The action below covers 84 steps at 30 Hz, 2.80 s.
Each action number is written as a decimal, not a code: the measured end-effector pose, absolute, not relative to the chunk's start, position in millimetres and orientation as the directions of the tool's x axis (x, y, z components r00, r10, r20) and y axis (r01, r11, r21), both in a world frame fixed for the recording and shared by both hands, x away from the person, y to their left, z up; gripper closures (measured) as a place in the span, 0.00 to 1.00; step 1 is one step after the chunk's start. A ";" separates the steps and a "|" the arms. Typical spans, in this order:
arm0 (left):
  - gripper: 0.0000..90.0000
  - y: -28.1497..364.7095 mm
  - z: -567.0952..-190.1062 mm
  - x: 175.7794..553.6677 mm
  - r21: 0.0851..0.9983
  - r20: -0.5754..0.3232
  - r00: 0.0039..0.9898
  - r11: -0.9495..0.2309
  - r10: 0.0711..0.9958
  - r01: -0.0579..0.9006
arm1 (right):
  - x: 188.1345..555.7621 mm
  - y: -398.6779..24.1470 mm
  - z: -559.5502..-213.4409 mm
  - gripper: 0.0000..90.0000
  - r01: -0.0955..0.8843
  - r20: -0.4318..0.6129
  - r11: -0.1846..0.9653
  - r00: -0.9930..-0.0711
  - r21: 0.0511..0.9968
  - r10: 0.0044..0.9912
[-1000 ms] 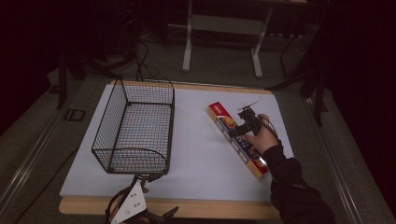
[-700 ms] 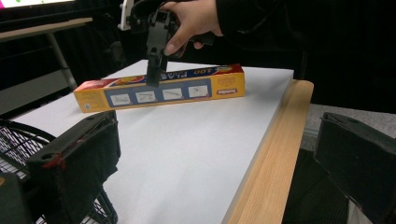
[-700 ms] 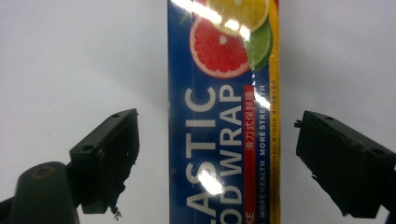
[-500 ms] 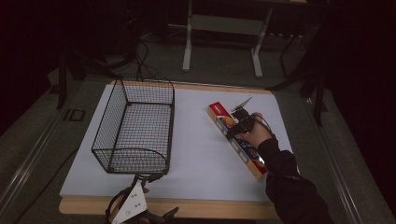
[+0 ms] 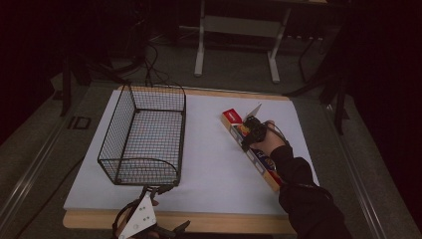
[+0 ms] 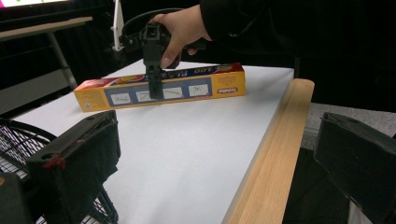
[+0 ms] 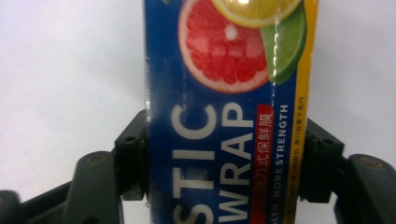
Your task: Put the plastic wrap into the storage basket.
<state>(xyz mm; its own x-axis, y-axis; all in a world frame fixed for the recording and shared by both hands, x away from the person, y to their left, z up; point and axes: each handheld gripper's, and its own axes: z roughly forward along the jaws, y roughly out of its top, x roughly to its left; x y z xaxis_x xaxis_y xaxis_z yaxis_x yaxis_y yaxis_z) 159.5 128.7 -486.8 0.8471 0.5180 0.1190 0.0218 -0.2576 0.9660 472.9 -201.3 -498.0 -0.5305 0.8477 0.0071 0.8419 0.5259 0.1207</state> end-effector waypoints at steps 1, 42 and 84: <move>0.01 128.6 -486.8 159.5 0.966 0.119 0.847 -0.257 0.518 0.022 | 473.0 -201.2 -498.7 0.41 0.843 0.009 0.524 -0.529 0.118 0.849; 0.01 130.0 -486.5 160.6 0.969 0.117 0.837 -0.247 0.534 0.021 | 460.4 -157.5 -405.0 0.44 0.803 0.014 0.466 -0.507 0.372 0.862; 0.01 129.6 -485.9 157.5 0.968 0.126 0.844 -0.251 0.521 0.010 | 437.9 -19.8 -312.4 0.44 0.649 -0.042 0.538 -0.616 0.538 0.786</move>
